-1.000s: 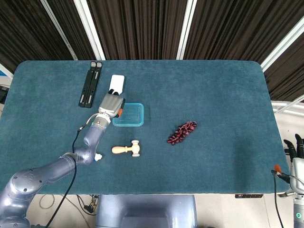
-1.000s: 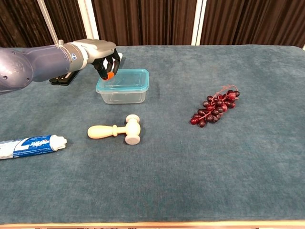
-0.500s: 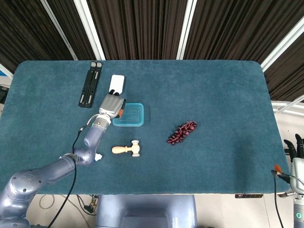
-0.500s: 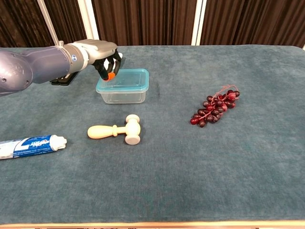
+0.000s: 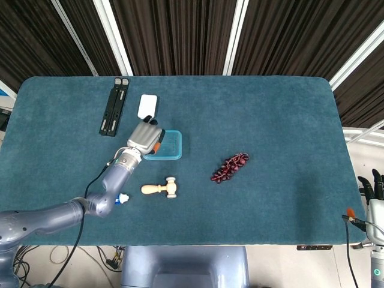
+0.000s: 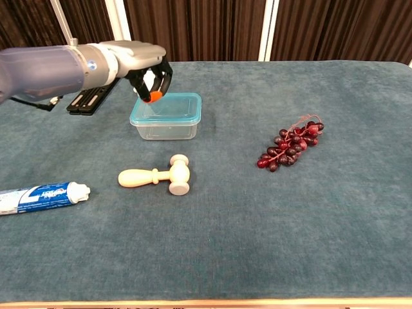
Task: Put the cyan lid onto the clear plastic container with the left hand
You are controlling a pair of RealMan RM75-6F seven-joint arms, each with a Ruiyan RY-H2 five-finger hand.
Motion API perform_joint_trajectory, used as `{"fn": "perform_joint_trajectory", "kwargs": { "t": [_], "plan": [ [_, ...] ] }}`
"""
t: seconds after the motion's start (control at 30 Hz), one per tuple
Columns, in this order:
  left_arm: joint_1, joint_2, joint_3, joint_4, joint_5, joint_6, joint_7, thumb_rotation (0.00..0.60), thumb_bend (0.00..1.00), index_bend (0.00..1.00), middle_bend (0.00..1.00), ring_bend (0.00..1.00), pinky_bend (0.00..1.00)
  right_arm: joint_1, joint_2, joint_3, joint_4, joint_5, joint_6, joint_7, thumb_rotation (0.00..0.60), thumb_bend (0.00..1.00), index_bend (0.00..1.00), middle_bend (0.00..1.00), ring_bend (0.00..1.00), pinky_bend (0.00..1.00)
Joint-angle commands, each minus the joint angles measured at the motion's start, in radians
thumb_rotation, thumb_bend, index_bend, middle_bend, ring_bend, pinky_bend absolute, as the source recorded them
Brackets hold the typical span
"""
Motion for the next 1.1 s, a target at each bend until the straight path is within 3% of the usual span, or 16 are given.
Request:
{"fn": "perform_joint_trajectory", "kwargs": {
  "t": [0.03,0.37,1.1],
  "plan": [
    [0.014,0.029,0.019,-0.038,-0.031,0.003,0.017,0.6,0.49,0.66,0.59,0.2,0.12,0.0,0.0,0.0,0.0,0.0,0.002,-0.001,0.6,0.29,0.18,0.04,0.03,0.0],
    [0.023,0.051,0.059,-0.055,-0.055,-0.014,0.022,0.6,0.49,0.66,0.59,0.2,0.12,-0.001,-0.002,0.002,0.0,0.004,0.004,-0.003,0.6,0.29,0.18,0.04,0.03,0.0],
    [0.007,0.032,0.076,-0.049,-0.041,-0.037,-0.023,0.6,0.49,0.66,0.59,0.2,0.12,-0.002,-0.003,0.004,-0.003,0.009,0.005,-0.007,0.6,0.29,0.18,0.04,0.03,0.0]
  ]
}}
